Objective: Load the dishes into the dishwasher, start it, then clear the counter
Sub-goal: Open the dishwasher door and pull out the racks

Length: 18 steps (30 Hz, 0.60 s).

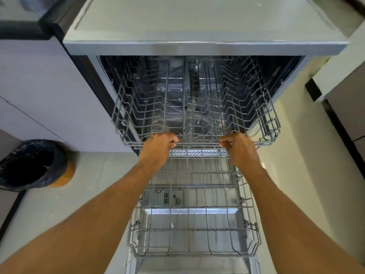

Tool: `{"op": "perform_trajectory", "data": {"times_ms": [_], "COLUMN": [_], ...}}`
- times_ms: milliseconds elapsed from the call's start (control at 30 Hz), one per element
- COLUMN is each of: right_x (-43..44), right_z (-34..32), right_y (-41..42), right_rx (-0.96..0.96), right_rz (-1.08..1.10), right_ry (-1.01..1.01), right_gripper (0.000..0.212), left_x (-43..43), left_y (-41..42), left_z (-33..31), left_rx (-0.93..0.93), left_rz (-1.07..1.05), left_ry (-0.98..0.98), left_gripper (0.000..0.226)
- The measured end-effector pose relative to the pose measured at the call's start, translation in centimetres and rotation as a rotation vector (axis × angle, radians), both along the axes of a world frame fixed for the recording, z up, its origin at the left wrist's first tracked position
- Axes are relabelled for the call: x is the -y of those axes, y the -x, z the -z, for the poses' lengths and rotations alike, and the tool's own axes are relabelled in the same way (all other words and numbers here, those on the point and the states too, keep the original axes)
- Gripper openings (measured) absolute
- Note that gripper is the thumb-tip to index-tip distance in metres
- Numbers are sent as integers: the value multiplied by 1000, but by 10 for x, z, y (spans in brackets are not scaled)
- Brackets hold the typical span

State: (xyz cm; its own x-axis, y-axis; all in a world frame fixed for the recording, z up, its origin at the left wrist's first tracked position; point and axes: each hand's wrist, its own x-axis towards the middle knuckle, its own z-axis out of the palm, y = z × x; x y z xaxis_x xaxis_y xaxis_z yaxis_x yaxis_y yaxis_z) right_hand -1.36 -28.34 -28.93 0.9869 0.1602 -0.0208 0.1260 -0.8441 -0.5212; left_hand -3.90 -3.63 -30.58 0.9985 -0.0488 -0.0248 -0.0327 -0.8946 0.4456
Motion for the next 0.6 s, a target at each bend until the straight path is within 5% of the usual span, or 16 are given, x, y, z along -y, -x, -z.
{"op": "perform_trajectory", "data": {"times_ms": [600], "right_x": [31], "right_z": [1], "right_y": [100], "right_rx": [-87], "right_rz": [14], "right_ry": [-33], "right_gripper": [19], "left_x": [36], "left_y": [108], "left_z": [-11], "left_rx": [-99], "left_rz": [-40], "left_ry": [-22], "left_gripper": [16]}}
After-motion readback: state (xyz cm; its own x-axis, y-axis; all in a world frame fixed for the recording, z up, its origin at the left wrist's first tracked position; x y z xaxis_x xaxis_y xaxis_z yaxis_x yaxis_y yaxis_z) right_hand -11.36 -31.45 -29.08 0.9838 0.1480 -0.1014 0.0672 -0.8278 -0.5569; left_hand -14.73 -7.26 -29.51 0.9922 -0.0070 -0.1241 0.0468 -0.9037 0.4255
